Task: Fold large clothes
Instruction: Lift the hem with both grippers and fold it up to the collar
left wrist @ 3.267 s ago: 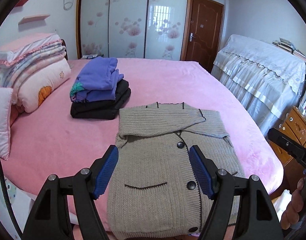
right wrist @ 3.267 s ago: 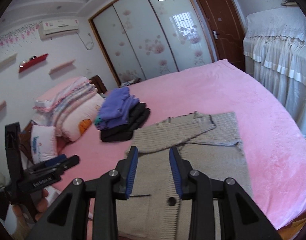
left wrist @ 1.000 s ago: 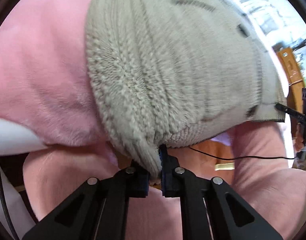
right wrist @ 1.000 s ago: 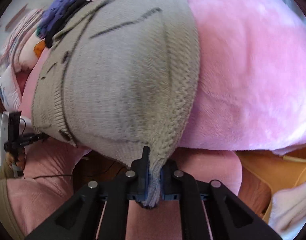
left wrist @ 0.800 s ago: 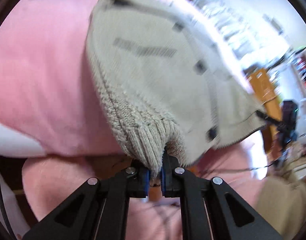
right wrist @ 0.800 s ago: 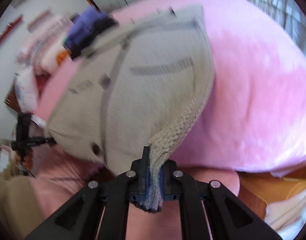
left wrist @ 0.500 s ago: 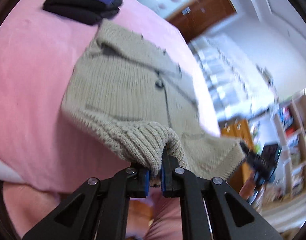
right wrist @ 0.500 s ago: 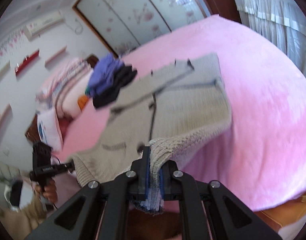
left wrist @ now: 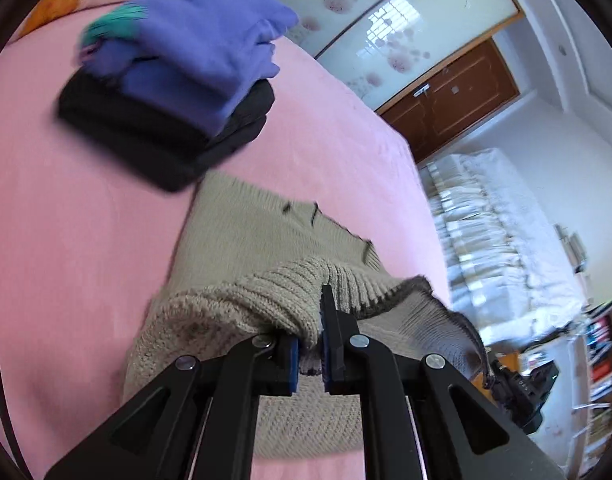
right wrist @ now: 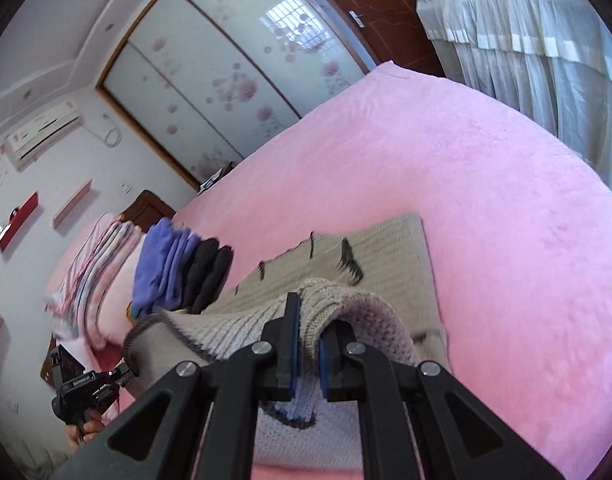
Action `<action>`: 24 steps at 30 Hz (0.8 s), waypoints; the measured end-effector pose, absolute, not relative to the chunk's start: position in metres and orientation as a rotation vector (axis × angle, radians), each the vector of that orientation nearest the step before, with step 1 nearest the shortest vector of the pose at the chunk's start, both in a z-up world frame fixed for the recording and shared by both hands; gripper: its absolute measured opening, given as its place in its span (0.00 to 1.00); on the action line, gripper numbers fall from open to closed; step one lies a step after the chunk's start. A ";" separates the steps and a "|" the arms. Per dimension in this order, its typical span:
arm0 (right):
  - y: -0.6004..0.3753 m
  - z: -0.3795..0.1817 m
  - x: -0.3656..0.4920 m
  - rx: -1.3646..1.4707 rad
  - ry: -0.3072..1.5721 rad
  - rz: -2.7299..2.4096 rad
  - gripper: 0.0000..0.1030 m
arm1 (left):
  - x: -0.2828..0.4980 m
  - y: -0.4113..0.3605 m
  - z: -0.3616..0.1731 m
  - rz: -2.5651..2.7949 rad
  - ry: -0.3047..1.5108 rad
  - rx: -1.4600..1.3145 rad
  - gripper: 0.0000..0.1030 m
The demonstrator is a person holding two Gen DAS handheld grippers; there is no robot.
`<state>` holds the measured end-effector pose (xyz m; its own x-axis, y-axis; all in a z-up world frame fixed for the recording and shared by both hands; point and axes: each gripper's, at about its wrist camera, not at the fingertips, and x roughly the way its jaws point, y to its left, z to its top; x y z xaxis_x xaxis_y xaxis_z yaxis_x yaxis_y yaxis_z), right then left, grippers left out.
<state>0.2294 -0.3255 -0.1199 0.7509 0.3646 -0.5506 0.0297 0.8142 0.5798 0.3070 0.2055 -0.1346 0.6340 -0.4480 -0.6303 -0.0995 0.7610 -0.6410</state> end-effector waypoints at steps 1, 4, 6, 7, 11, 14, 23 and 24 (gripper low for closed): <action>-0.327 -0.125 0.248 0.605 0.718 0.183 0.06 | 0.327 0.201 -0.138 -0.205 0.886 -0.669 0.06; -0.325 -0.145 0.306 0.587 0.762 0.126 0.06 | 0.390 0.180 -0.164 -0.155 0.919 -0.600 0.06; -0.325 -0.163 0.340 0.589 0.798 0.092 0.06 | 0.427 0.172 -0.189 -0.123 0.960 -0.592 0.06; -0.326 -0.174 0.356 0.589 0.819 0.071 0.06 | 0.440 0.169 -0.201 -0.101 0.977 -0.580 0.06; -0.333 -0.222 0.398 0.622 0.915 -0.025 0.06 | 0.472 0.164 -0.244 -0.034 1.031 -0.572 0.07; -0.339 -0.248 0.409 0.659 0.959 -0.051 0.06 | 0.482 0.159 -0.257 -0.051 1.041 -0.551 0.10; -0.349 -0.220 0.399 0.650 0.950 0.052 0.30 | 0.461 0.157 -0.202 -0.194 0.979 -0.432 0.69; -0.350 -0.213 0.396 0.636 0.929 0.051 0.41 | 0.457 0.157 -0.195 -0.206 0.967 -0.415 0.69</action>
<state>0.3957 -0.3501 -0.2129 0.6109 0.3065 -0.7300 0.2245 0.8171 0.5310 0.4570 0.1566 -0.1946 0.5561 -0.3506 -0.7536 -0.0136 0.9027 -0.4300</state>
